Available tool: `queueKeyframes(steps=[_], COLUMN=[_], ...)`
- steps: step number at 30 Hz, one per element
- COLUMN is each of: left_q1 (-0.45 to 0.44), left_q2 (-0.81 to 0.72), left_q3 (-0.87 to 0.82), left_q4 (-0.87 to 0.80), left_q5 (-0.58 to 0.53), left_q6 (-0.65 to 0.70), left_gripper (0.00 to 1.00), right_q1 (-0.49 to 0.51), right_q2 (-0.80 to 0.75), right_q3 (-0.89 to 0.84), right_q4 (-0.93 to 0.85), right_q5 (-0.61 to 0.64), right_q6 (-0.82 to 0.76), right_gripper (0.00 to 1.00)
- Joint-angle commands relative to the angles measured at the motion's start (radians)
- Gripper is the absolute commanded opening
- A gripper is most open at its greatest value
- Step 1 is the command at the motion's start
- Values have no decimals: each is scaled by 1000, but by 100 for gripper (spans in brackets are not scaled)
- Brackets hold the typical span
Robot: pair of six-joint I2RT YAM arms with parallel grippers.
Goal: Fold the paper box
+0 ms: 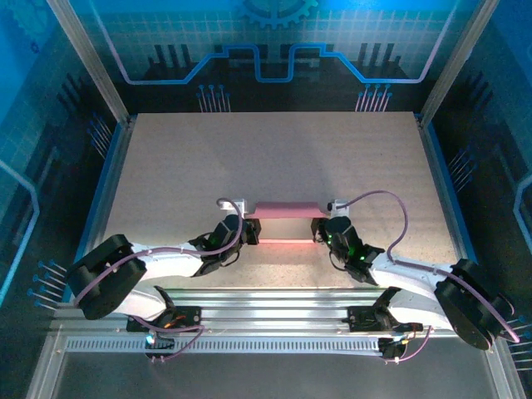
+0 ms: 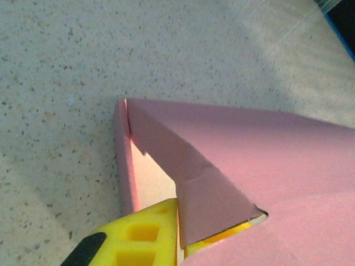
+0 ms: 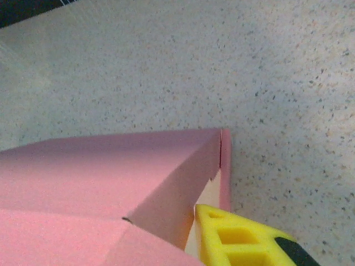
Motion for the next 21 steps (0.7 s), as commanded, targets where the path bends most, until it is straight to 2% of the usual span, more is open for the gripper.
queueKeyframes(steps=[1,7,12,16,18,21], left_q1=[-19,-32,-35,-35,-37,-37], left_q2=[2,4,-3,-51,-95,-190], left_q3=[-15,-2,16,14,-2,-24], left_q4=[-60,-95,-135,-188,-217,-308], left_q5=[20,-4,-12,20,67,118], left_q6=[46,58,66,73,96,111], left_gripper=[11,12,17,29,39,49], right_q1=[11,10,9,12,11,9], right_q2=[-22,-57,-125,-225,-288,-374], right_q3=[-14,-19,-12,-15,-16,-2], right_q4=[-23,-73,-214,-341,-412,-518], right_q5=[-36,-86,-145,-179,-192,-216], right_q6=[7,-14,-19,-15,-19,-27], right_gripper=[23,32,43,51,55,64])
